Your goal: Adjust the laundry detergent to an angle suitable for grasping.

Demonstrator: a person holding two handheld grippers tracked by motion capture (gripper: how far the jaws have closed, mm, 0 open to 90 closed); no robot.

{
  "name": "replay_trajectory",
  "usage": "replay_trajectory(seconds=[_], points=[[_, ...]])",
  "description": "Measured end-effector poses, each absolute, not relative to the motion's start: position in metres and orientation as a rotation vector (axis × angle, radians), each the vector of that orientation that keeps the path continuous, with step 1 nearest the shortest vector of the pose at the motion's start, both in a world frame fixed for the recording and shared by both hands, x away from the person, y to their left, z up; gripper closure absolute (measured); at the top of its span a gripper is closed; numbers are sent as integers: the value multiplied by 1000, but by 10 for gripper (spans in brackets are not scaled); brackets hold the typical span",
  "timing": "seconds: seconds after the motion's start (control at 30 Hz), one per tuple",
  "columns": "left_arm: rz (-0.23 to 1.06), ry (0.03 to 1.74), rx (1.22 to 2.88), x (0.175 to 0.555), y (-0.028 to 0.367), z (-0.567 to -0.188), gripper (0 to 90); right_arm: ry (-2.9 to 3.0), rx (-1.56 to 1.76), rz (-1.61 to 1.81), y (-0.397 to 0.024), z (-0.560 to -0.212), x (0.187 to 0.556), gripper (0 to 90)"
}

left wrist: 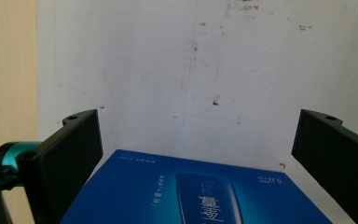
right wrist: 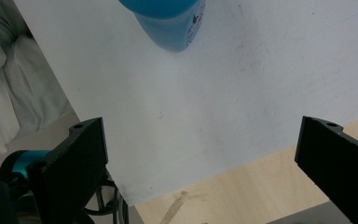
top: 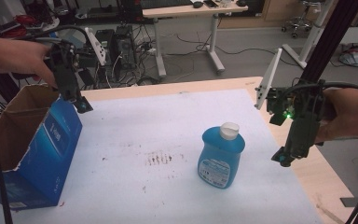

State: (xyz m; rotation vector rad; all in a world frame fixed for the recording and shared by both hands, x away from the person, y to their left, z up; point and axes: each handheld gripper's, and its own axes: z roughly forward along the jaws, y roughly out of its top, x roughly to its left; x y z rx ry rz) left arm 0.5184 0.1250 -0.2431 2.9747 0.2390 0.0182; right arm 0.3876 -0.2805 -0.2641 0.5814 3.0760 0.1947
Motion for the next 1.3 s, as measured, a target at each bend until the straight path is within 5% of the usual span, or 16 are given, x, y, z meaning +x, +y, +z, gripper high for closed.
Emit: replay_trajectory(seconds=[1.3], points=[[52, 222, 2969, 515, 123, -248, 17, 2861, 822, 731, -303, -288, 369, 17]])
